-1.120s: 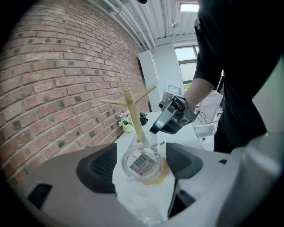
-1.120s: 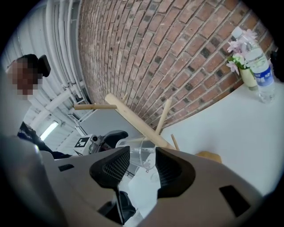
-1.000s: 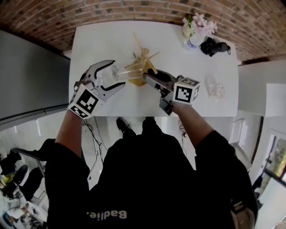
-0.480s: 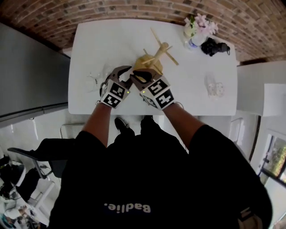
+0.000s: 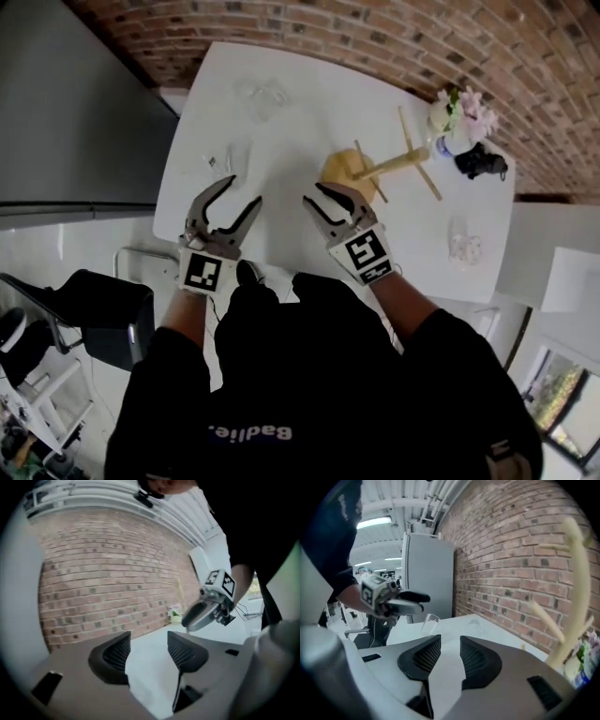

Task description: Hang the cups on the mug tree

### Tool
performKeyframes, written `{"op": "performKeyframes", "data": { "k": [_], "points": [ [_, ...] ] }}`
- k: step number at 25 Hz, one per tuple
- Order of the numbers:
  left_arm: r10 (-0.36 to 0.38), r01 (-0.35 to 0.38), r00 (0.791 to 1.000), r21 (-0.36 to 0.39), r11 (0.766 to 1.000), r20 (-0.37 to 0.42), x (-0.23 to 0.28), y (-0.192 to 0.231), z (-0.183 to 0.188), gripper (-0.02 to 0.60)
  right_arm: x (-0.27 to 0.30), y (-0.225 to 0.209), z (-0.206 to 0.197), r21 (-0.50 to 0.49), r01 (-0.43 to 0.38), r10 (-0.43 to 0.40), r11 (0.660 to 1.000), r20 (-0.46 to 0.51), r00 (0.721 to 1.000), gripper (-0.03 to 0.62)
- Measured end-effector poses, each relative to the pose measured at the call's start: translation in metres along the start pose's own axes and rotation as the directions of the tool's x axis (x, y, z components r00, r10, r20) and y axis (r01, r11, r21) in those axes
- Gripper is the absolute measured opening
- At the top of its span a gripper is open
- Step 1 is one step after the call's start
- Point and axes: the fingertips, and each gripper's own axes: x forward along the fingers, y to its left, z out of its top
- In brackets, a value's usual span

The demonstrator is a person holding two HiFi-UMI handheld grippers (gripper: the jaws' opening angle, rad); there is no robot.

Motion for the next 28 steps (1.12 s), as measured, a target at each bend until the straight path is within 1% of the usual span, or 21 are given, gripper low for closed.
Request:
{"op": "performKeyframes", "data": {
  "k": [1,2,3,4,5,6,8,10,11,13,14,16,17,18,19,20,22,23,25,26,28],
  "points": [
    [0.076,-0.079,0.996,-0.105,0.991,-0.036,-0.013,0.037,-0.019,0.258,0.007,-0.001,0.006,-0.005,-0.011,0.011,1.0,0.0,1.0,0.161],
    [0.138,-0.153,0.987,-0.208,0.966,-0.089,-0.019,0.072,-0.049,0.301,0.019,-0.005,0.011,0.005,-0.016,0.016,1.0,-0.002,1.0,0.189],
    [0.171,-0.203,0.976,-0.289,0.936,-0.132,-0.018,0.1,-0.082,0.319,0.035,-0.013,0.019,0.014,-0.006,0.006,1.0,-0.002,1.0,0.189],
    [0.167,-0.216,0.972,-0.35,0.911,-0.165,-0.011,0.118,-0.112,0.364,0.055,-0.026,0.029,0.008,0.018,-0.018,1.0,0.002,1.0,0.193],
    [0.137,-0.202,0.972,-0.382,0.902,-0.191,0.0,0.127,-0.135,0.38,0.079,-0.043,0.042,-0.021,0.05,-0.05,0.999,0.001,0.999,0.195],
    [0.103,-0.178,0.972,-0.382,0.907,-0.21,0.01,0.13,-0.15,0.393,0.108,-0.063,0.054,-0.067,0.081,-0.082,0.994,-0.014,0.997,0.206],
    [0.064,-0.147,0.969,-0.345,0.927,-0.24,0.028,0.134,-0.166,0.385,0.168,-0.101,0.069,-0.152,0.12,-0.136,0.981,-0.094,0.986,0.238],
    [0.043,-0.122,0.968,-0.31,0.943,-0.248,0.04,0.135,-0.172,0.347,0.217,-0.126,0.072,-0.176,0.133,-0.167,0.975,-0.192,0.967,0.256],
    [0.033,-0.105,0.97,-0.294,0.95,-0.24,0.045,0.133,-0.173,0.347,0.234,-0.132,0.07,-0.177,0.13,-0.171,0.975,-0.235,0.957,0.259],
    [0.019,-0.08,0.974,-0.264,0.961,-0.226,0.054,0.129,-0.175,0.344,0.259,-0.135,0.06,-0.187,0.099,-0.156,0.977,-0.323,0.933,0.259],
    [0.013,-0.071,0.975,-0.256,0.964,-0.222,0.059,0.128,-0.178,0.339,0.268,-0.134,0.051,-0.196,0.077,-0.147,0.978,-0.375,0.915,0.259],
    [-0.01,-0.049,0.978,-0.275,0.96,-0.208,0.067,0.127,-0.184,0.347,0.271,-0.133,0.027,-0.208,0.062,-0.154,0.976,-0.465,0.872,0.259],
    [-0.03,-0.031,0.979,-0.294,0.955,-0.201,0.07,0.127,-0.183,0.348,0.266,-0.133,0.018,-0.207,0.079,-0.173,0.975,-0.49,0.854,0.259],
    [-0.052,-0.011,0.98,-0.314,0.949,-0.193,0.072,0.127,-0.181,0.354,0.258,-0.134,0.014,-0.201,0.105,-0.194,0.974,-0.501,0.843,0.259],
    [-0.071,0.005,0.98,-0.332,0.943,-0.187,0.073,0.128,-0.178,0.36,0.254,-0.132,0.016,-0.192,0.128,-0.209,0.973,-0.499,0.841,0.259],
    [-0.081,0.012,0.979,-0.348,0.938,-0.185,0.071,0.131,-0.177,0.362,0.254,-0.127,0.025,-0.18,0.14,-0.212,0.974,-0.483,0.85,0.259],
    [-0.079,0.001,0.978,-0.371,0.928,-0.195,0.066,0.141,-0.178,0.364,0.252,-0.106,0.051,-0.138,0.139,-0.185,0.981,-0.419,0.889,0.259],
    [-0.087,0.003,0.976,-0.381,0.924,-0.202,0.065,0.144,-0.18,0.364,0.242,-0.092,0.062,-0.106,0.139,-0.17,0.985,-0.385,0.907,0.259],
    [-0.13,0.037,0.968,-0.391,0.92,-0.215,0.071,0.143,-0.181,0.365,0.202,-0.057,0.077,-0.045,0.145,-0.152,0.988,-0.332,0.931,0.259],
    [-0.145,0.046,0.964,-0.392,0.919,-0.225,0.074,0.142,-0.182,0.364,0.179,-0.038,0.081,-0.03,0.128,-0.13,0.991,-0.312,0.941,0.259],
    [-0.148,0.038,0.956,-0.394,0.918,-0.253,0.073,0.139,-0.186,0.365,0.133,0.001,0.077,-0.032,0.059,-0.066,0.998,-0.296,0.953,0.258]
  ]
}}
